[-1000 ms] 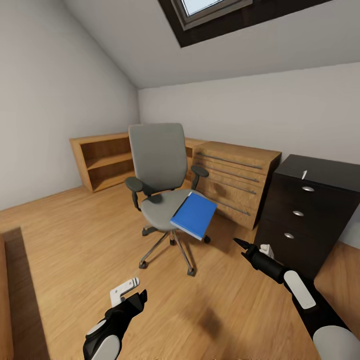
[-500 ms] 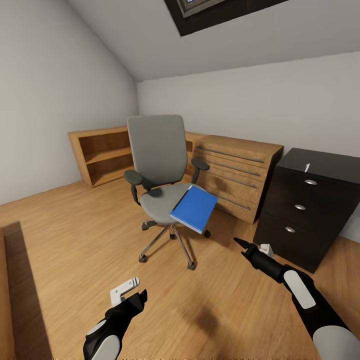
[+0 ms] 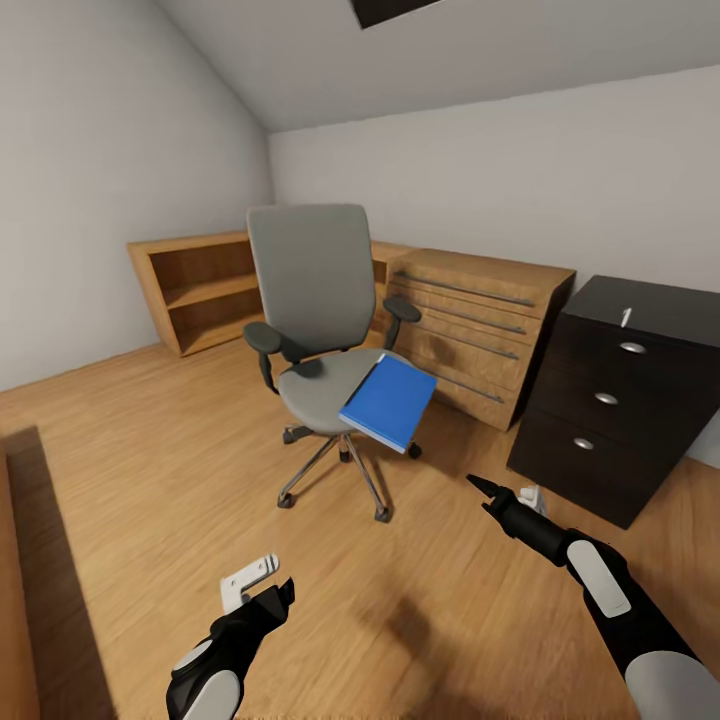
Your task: In the bedroom, organize the workspace by keeping the computer under the desk, ensuring the monitor is on the desk, placing the keyboard on the desk next to the monitor, placing the mouse on the desk next to the keyboard, moving the folder from the swivel chair onto the desk next to the mouse, stacking the notebook on top of the folder with the pen on top of the notebook, and positioning the swivel chair next to the desk.
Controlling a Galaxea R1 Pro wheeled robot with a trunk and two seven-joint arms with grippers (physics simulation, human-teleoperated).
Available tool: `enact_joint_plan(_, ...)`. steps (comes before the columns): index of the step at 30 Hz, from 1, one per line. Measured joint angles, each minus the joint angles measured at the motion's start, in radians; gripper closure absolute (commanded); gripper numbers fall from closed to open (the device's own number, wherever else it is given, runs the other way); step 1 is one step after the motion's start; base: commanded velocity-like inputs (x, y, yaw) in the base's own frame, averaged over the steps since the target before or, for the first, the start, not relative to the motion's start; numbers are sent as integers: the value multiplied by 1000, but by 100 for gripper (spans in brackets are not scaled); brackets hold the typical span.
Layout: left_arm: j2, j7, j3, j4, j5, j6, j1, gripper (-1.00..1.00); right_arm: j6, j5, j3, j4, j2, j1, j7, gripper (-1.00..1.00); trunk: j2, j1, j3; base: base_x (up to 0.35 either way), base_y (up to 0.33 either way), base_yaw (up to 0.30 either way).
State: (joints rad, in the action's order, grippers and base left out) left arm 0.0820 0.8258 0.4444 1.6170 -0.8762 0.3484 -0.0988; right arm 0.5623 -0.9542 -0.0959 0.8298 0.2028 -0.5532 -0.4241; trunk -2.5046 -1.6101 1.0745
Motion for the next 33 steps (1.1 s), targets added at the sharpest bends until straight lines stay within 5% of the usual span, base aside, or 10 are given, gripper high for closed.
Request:
enact_joint_plan(7, 0, 0, 0, 0, 0, 0, 0, -100, -8, 1, 1, 0, -2, 0, 2, -100, -2, -3, 27, 0, 0, 0)
enact_joint_plan(19, 2, -3, 1, 0, 0, 0, 0, -100, -19, -13, -3, -2, -5, 0, 16, -100, -2, -3, 27, 32, 0, 0)
enact_joint_plan(25, 2, -3, 2, 0, 1, -1, 0, -100, -28, -105, -4, -4, -29, 0, 19, -100, -2, -3, 27, 94, 0, 0)
enact_joint_plan(33, 2, -2, 10, 0, 1, -1, 0, -100, -30, -122, -4, -4, -42, 0, 17, -100, -2, -3, 27, 201, 16, 0)
